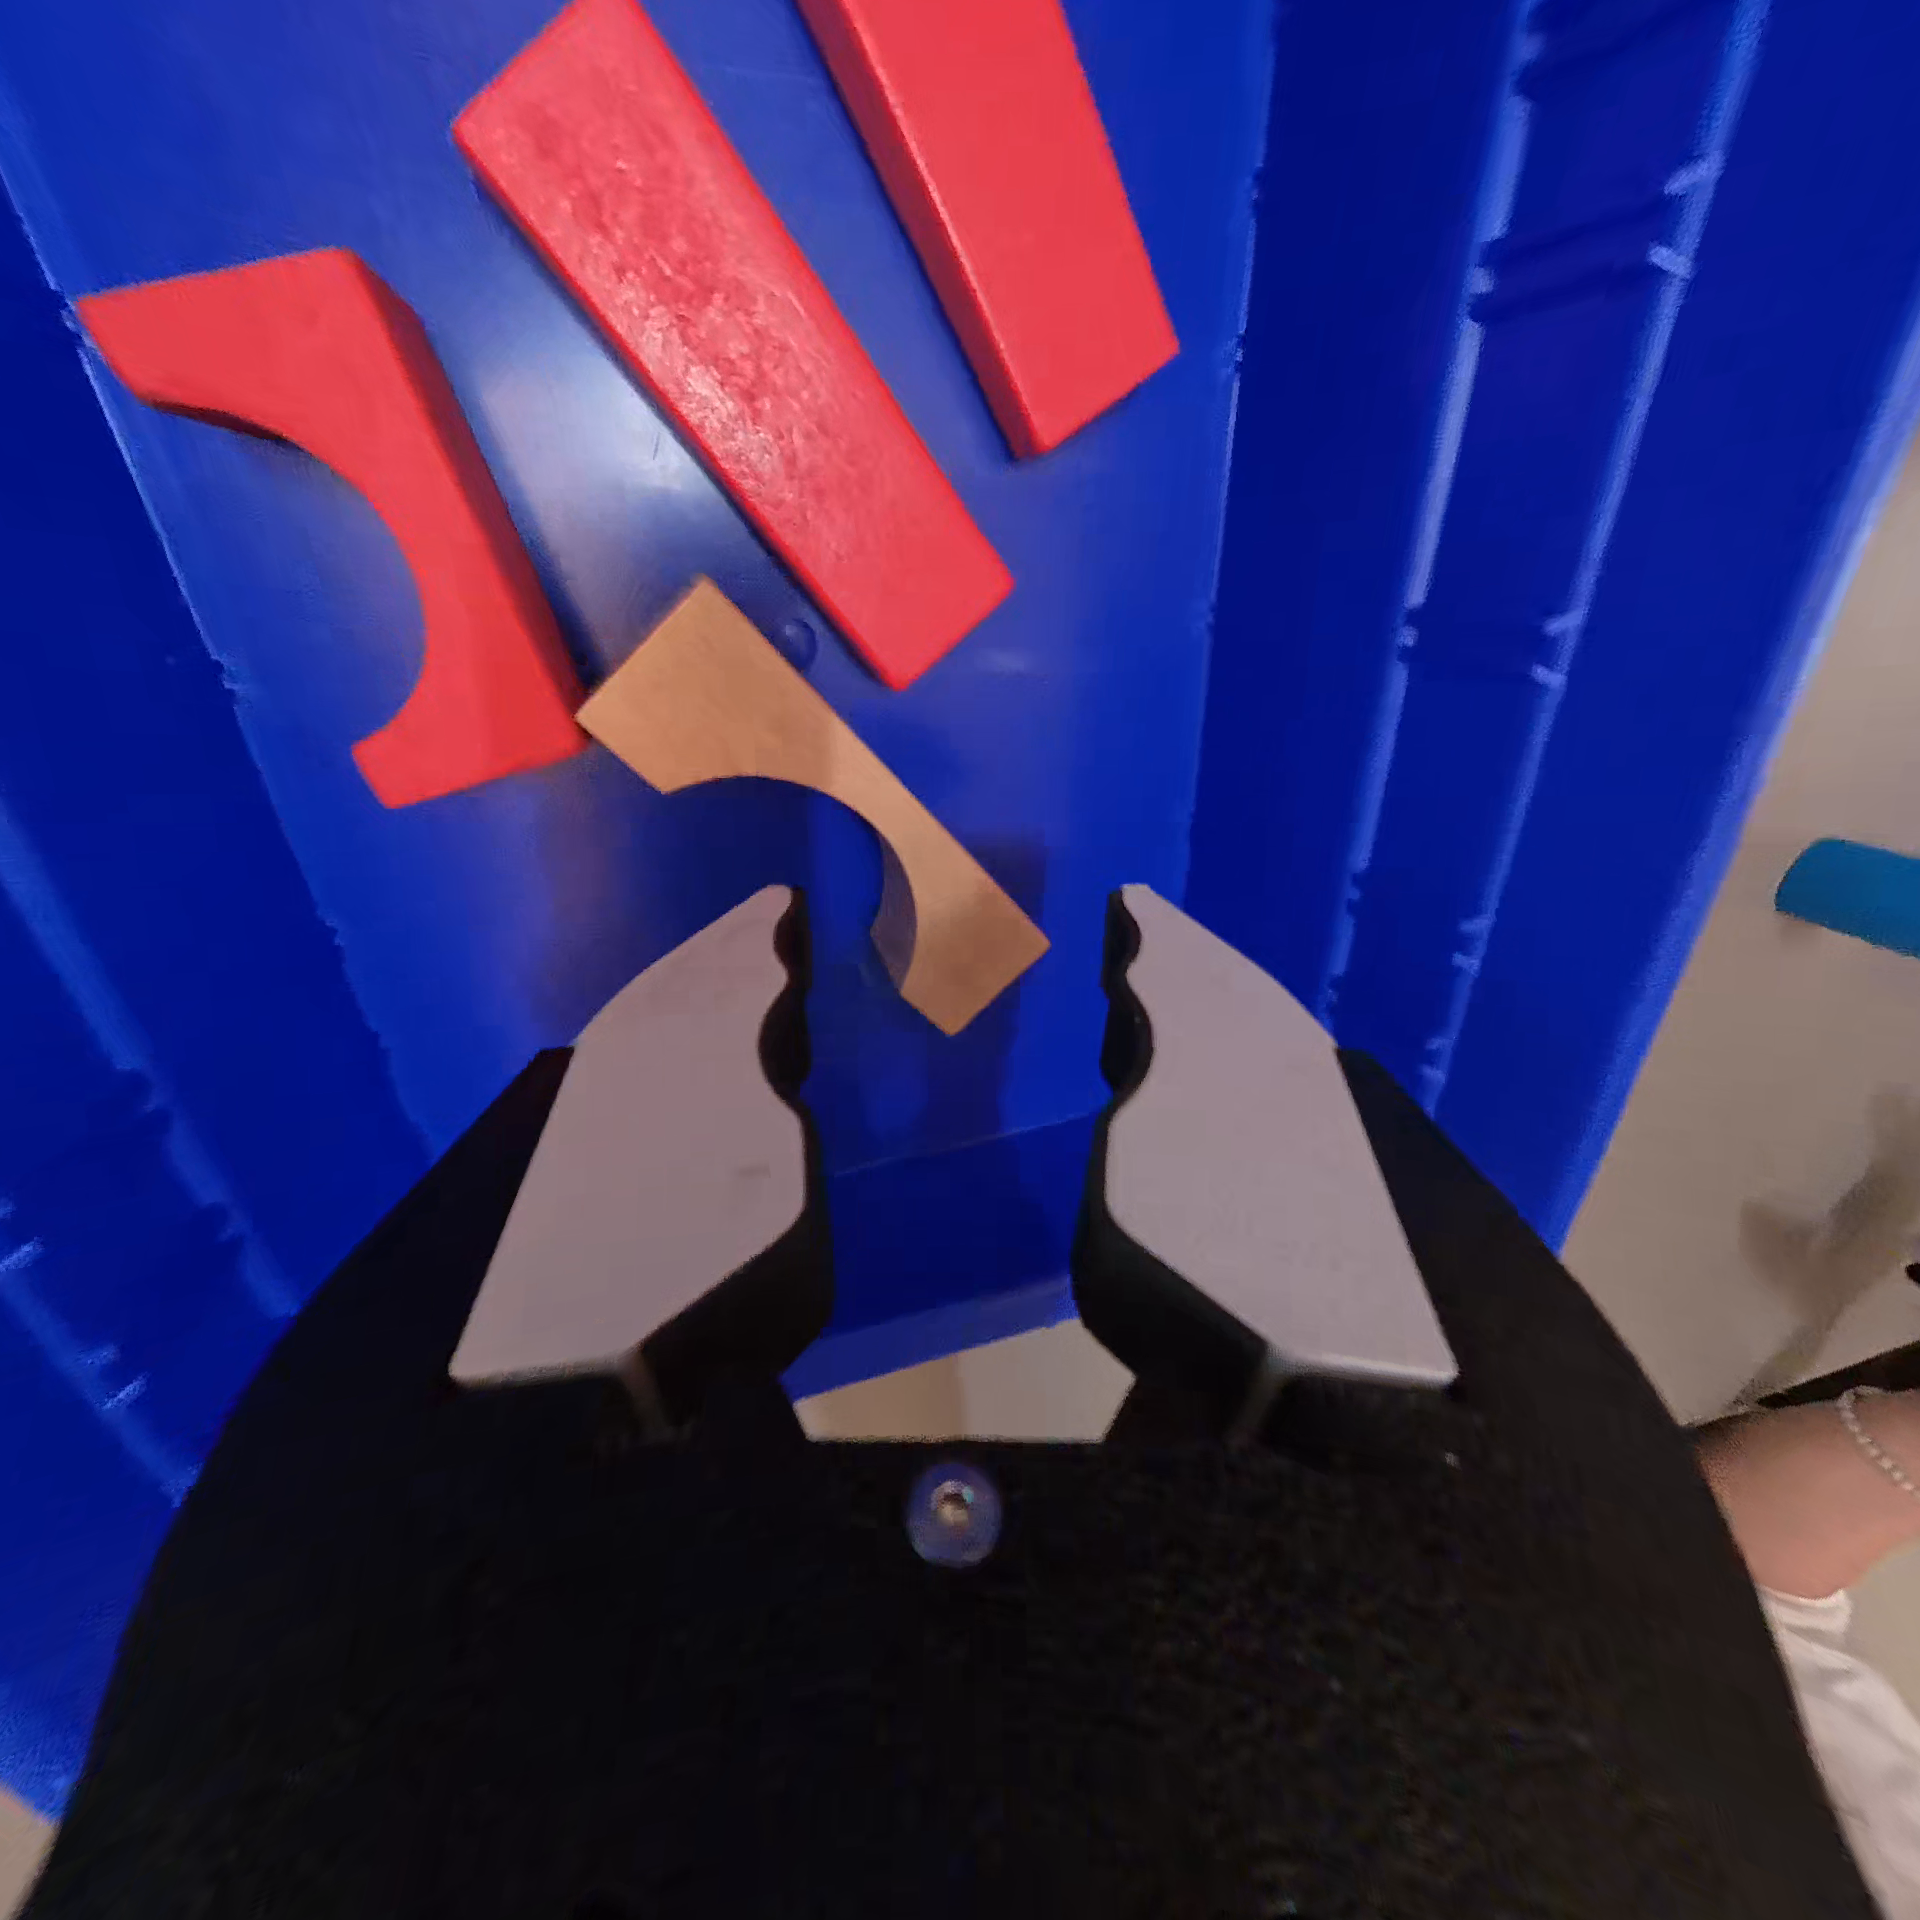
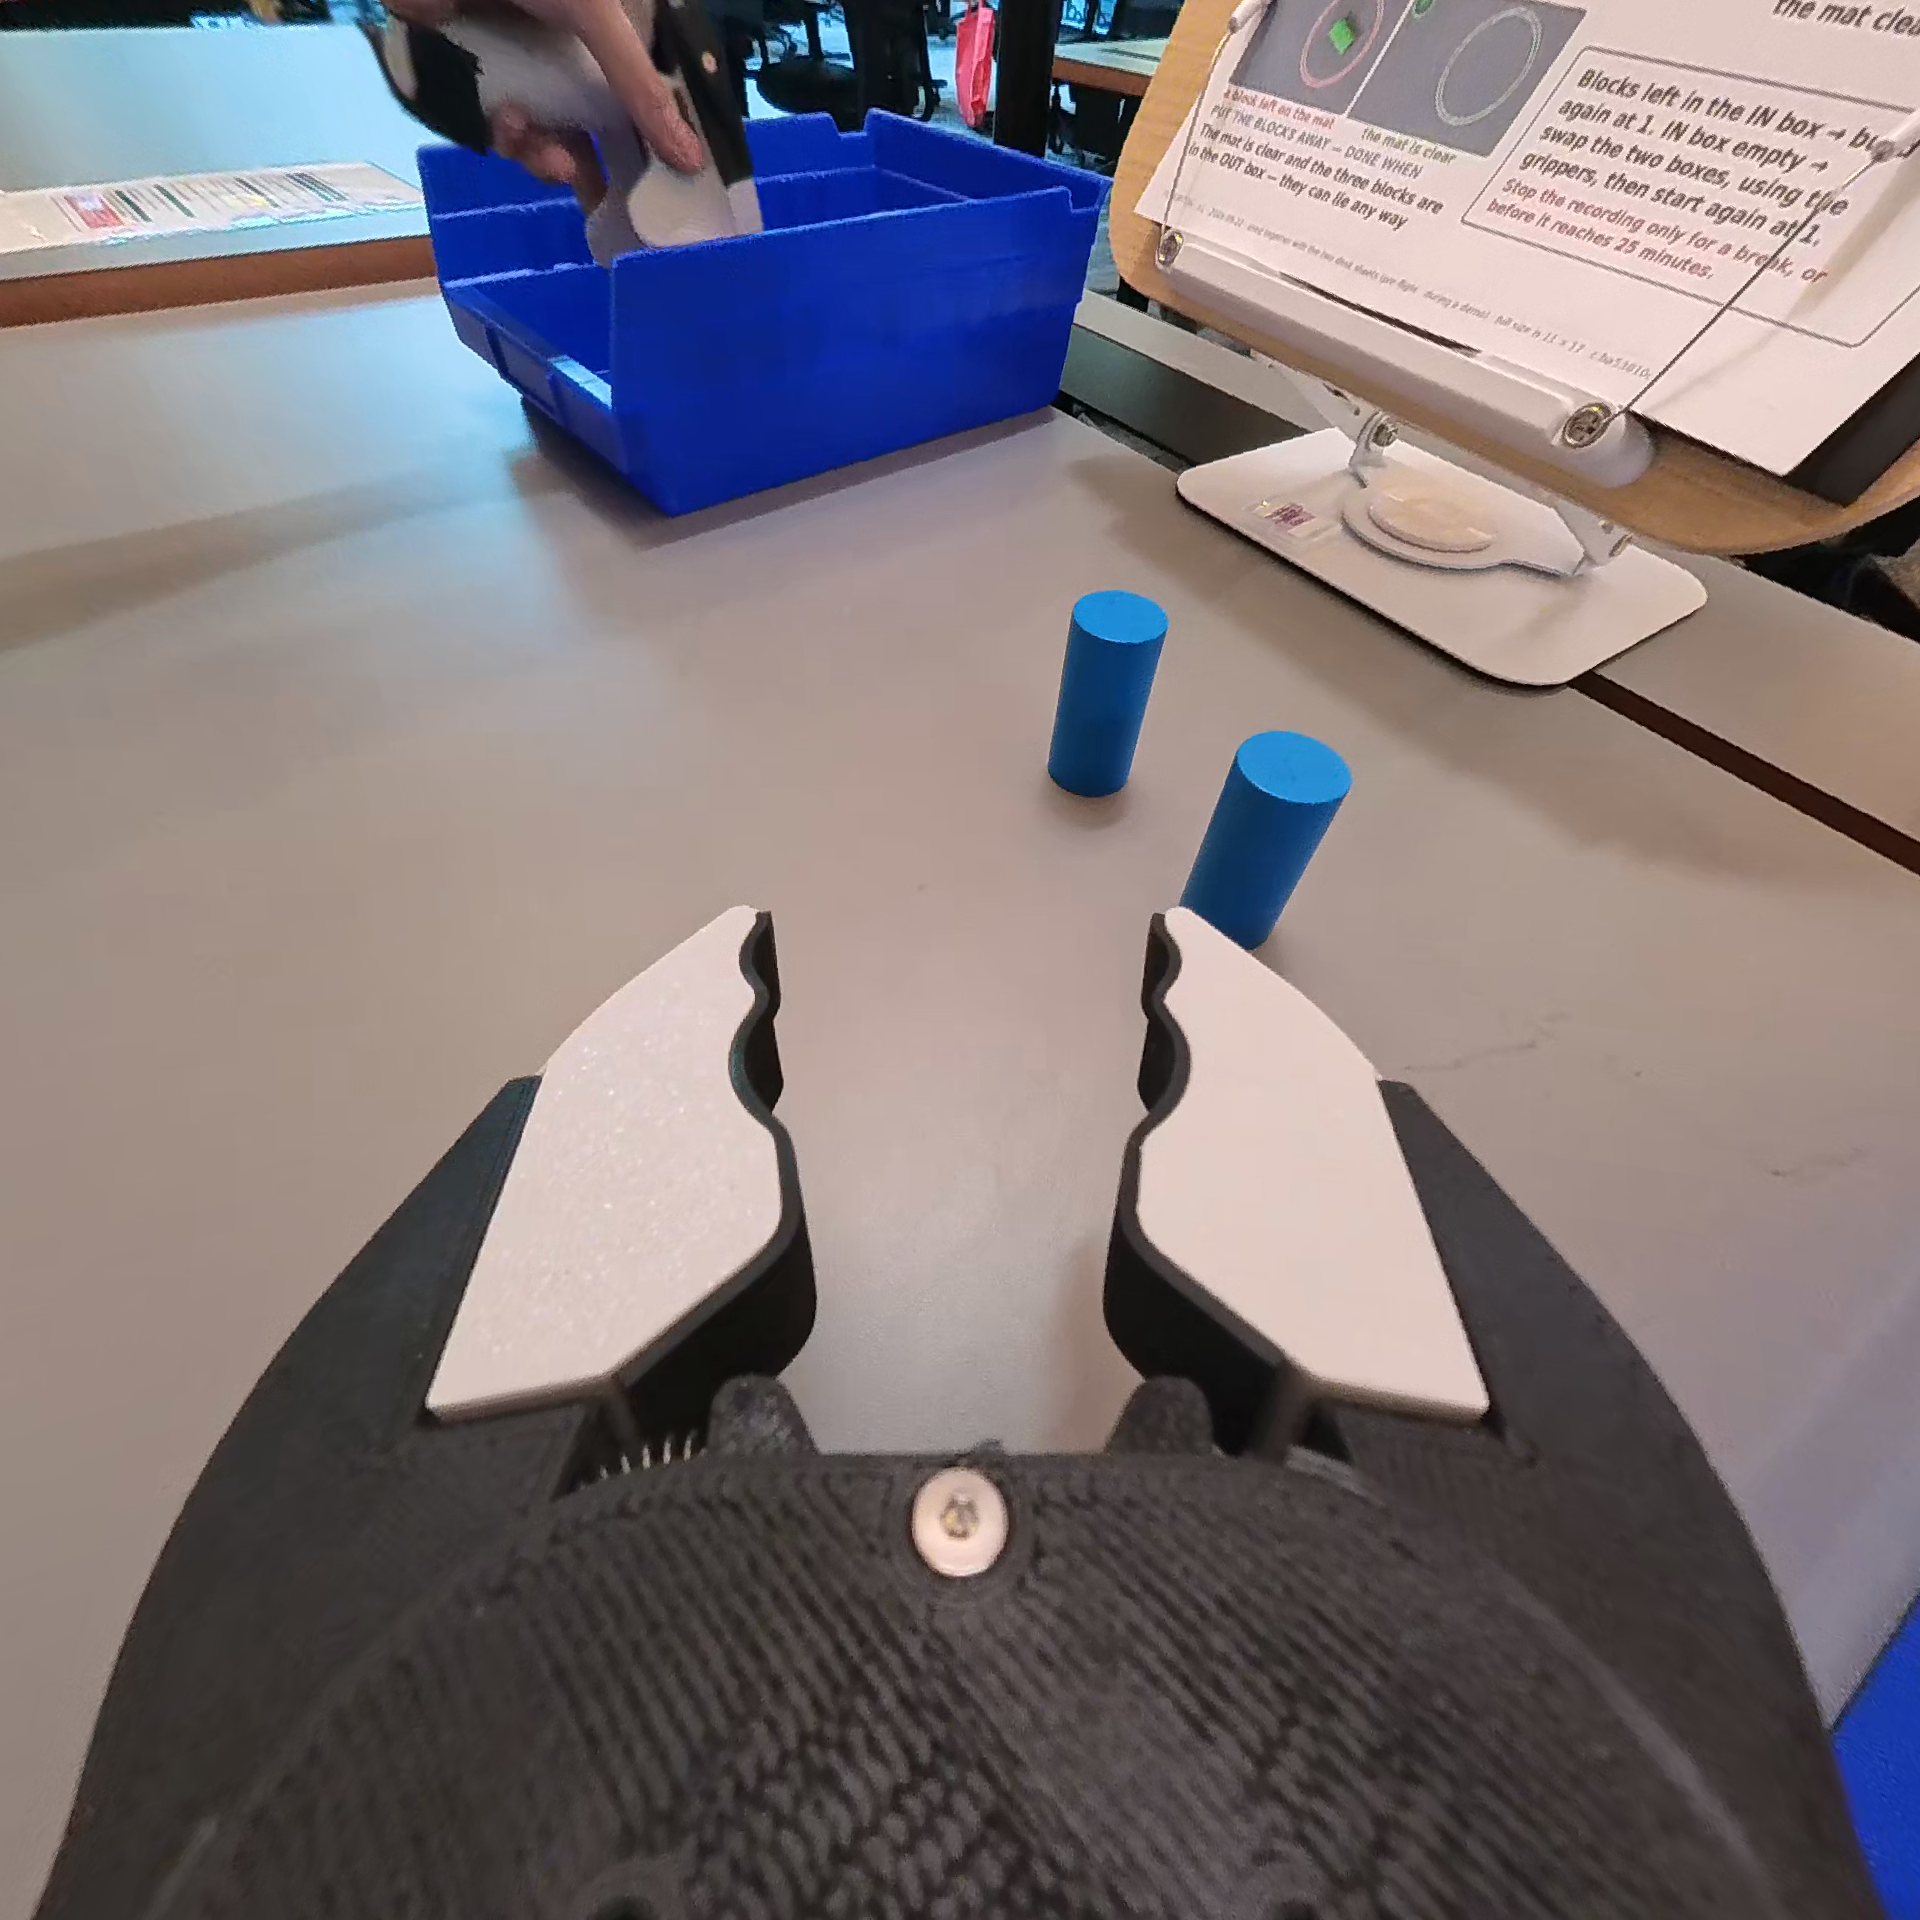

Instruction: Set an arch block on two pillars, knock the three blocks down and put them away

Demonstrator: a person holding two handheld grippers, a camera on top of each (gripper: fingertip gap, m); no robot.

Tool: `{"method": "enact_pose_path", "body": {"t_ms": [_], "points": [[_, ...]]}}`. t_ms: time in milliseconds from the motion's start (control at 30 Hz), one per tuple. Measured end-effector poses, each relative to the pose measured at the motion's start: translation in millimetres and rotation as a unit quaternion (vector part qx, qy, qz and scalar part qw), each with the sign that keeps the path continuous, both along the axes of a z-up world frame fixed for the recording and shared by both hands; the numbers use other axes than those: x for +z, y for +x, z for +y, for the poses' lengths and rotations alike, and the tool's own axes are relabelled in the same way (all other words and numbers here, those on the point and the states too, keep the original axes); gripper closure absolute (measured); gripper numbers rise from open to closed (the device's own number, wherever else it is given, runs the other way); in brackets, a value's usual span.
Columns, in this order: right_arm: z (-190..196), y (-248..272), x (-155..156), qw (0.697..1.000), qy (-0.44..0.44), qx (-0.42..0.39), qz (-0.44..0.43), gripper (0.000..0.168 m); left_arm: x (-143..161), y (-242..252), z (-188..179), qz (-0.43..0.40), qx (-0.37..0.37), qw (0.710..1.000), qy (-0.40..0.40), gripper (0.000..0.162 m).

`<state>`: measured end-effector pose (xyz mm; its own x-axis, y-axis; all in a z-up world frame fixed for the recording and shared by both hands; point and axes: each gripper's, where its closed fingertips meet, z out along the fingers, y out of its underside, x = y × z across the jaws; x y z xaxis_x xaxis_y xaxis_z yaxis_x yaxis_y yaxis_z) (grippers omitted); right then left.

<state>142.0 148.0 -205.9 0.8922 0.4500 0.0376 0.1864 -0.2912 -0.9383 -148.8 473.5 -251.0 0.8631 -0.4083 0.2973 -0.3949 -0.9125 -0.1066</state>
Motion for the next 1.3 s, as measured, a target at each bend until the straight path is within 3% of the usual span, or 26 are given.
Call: {"method": "enact_pose_path", "body": {"t_ms": [167, 233, 400, 533, 667, 767, 967, 1167, 1300], "points": [[0, 1, -2, 1.000, -0.002, -0.001, 0.009, 0.100, -18, 5, 5, 0.010, 0.034, 0.999, -0.027, 0.122], [-1, 0, -4, 1.000, -0.004, 0.000, 0.007, 0.100, -25, 4, 6, 0.018, 0.035, 0.999, -0.028, 0.138], [-2, 0, -3, 1.000, -0.005, -0.002, 0.005, 0.100, -25, 4, 10, -0.001, 0.035, 0.999, -0.006, 0.146], [3, -7, 7, 1.000, 0.006, 0.000, 0.014, 0.100, -8, 4, 12, -0.060, 0.033, 0.997, 0.035, 0.149], [13, -23, 23, 1.000, 0.018, 0.014, 0.015, 0.100, 35, 11, 9, -0.176, 0.032, 0.979, 0.097, 0.150], [22, -42, 35, 0.999, 0.029, 0.034, 0.006, 0.100, 74, 18, -4, -0.264, 0.026, 0.953, 0.149, 0.150], [64, -83, 81, 0.996, 0.084, 0.013, -0.003, 0.100, 139, 52, -51, -0.438, 0.079, 0.868, 0.222, 0.150], [112, -122, 117, 0.993, 0.116, -0.005, -0.033, 0.091, 176, 113, -123, -0.597, 0.099, 0.772, 0.194, 0.150], [127, -127, 128, 0.992, 0.113, -0.006, -0.055, 0.088, 177, 139, -157, -0.632, 0.114, 0.745, 0.179, 0.150]]}}
